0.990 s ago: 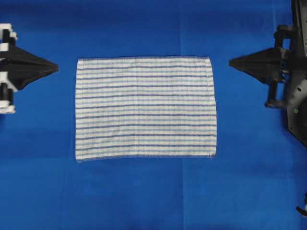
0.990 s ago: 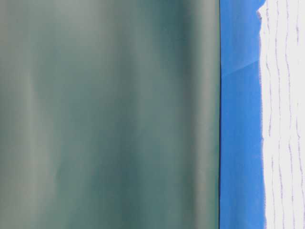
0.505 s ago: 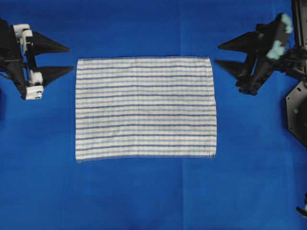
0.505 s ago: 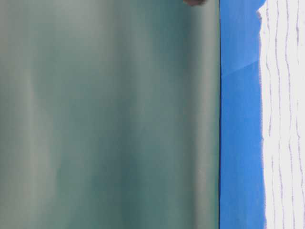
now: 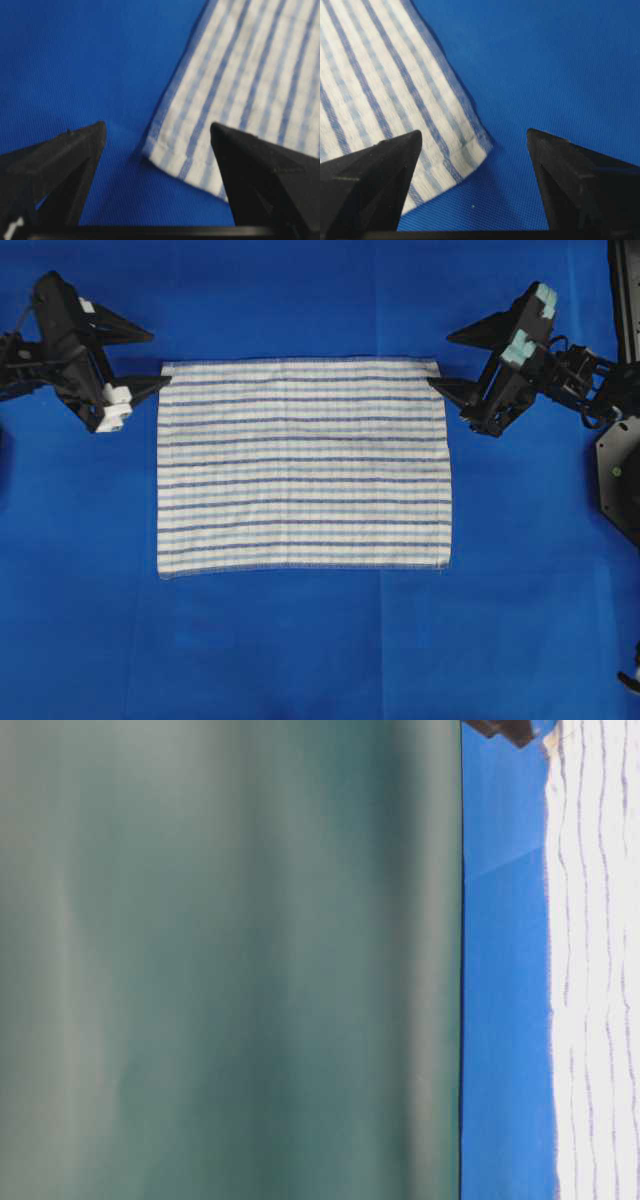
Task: Fold the blue towel.
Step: 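Move both grippers to the towel's top corners and pinch them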
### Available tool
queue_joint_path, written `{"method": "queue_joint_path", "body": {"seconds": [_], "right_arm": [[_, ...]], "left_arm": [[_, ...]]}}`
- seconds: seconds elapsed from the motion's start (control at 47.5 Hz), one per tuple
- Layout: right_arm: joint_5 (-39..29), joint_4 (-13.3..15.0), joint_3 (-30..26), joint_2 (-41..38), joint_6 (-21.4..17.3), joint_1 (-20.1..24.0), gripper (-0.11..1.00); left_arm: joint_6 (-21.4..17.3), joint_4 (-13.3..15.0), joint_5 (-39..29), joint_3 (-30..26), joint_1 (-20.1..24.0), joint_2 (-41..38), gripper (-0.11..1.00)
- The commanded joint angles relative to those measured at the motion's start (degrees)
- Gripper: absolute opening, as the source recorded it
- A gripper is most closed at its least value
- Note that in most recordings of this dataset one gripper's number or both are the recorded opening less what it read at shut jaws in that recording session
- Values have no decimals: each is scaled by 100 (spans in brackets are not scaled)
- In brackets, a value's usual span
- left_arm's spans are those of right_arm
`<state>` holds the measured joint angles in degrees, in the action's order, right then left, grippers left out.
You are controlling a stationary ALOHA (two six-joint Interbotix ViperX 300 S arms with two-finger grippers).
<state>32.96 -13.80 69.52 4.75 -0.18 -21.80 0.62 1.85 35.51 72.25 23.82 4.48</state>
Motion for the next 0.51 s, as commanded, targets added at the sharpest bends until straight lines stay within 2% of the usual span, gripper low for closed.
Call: {"method": "queue_joint_path", "body": {"seconds": [0.0, 0.232, 0.379, 0.484], "right_arm": [[105, -70, -88, -114, 0, -9, 71], [299, -176, -132, -431, 0, -9, 71], [334, -193, -211, -606, 0, -9, 69], [334, -193, -281, -791, 0, -9, 63]], "left_arm": [[18, 9, 246, -149, 35, -422, 80], [237, 123, 387, -492, 44, -1310, 80], [281, 123, 325, -492, 44, -1336, 78], [281, 123, 255, -475, 35, -1336, 69]]}}
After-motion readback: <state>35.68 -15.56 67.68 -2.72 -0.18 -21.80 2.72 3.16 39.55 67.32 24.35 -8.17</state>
